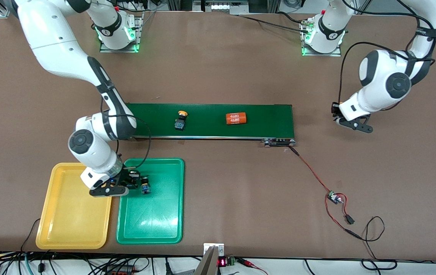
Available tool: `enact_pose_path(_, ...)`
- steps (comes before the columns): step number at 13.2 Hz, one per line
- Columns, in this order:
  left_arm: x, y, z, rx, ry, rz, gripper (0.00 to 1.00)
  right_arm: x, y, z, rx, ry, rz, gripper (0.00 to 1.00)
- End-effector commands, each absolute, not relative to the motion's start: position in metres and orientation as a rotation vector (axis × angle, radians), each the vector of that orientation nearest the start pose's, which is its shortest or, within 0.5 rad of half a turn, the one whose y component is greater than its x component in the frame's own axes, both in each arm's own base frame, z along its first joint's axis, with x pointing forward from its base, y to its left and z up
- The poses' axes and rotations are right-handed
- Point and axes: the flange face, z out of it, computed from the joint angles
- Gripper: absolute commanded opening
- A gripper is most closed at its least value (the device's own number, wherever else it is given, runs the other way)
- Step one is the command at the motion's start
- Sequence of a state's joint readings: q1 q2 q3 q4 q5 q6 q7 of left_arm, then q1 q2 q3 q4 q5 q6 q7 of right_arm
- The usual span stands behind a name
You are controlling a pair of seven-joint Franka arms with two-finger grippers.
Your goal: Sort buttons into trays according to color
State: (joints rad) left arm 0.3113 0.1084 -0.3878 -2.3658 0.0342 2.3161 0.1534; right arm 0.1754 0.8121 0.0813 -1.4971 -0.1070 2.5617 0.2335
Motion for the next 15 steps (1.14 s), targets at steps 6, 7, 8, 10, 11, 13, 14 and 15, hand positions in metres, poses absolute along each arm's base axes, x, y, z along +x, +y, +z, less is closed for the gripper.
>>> enact_pose_path(6,0.485,-0.157,0.283,-3.138,0.141,0.22,0.0,0.725,0.18,0.218,-3.074,-0.13,-0.433,1.0)
enact_pose_path(7,0.484,-0.164,0.282,-3.143,0.119,0.225,0.0,0.724,0.183,0.223,-3.069,-0.126,-0.441,1.0)
enact_pose_path(8,0.484,-0.178,0.285,-3.163,0.089,0.223,0.0,0.723,0.183,0.228,-3.069,-0.125,-0.436,1.0)
enact_pose_path(10,0.488,-0.189,0.287,-3.184,0.056,0.222,0.0,0.711,0.181,0.237,-3.088,-0.089,-0.373,1.0)
enact_pose_path(11,0.493,-0.196,0.288,-3.191,0.045,0.216,0.0,0.702,0.181,0.241,-3.103,-0.011,-0.309,1.0)
enact_pose_path(13,0.499,-0.212,0.285,-3.201,0.049,0.22,0.0,0.682,0.186,0.253,-3.138,0.047,-0.185,1.0)
enact_pose_path(14,0.5,-0.221,0.284,-3.204,0.026,0.224,0.0,0.676,0.185,0.265,-3.151,0.046,-0.151,1.0)
enact_pose_path(15,0.497,-0.233,0.28,-3.202,0.008,0.236,0.0,0.669,0.181,0.279,-3.168,0.048,-0.103,1.0)
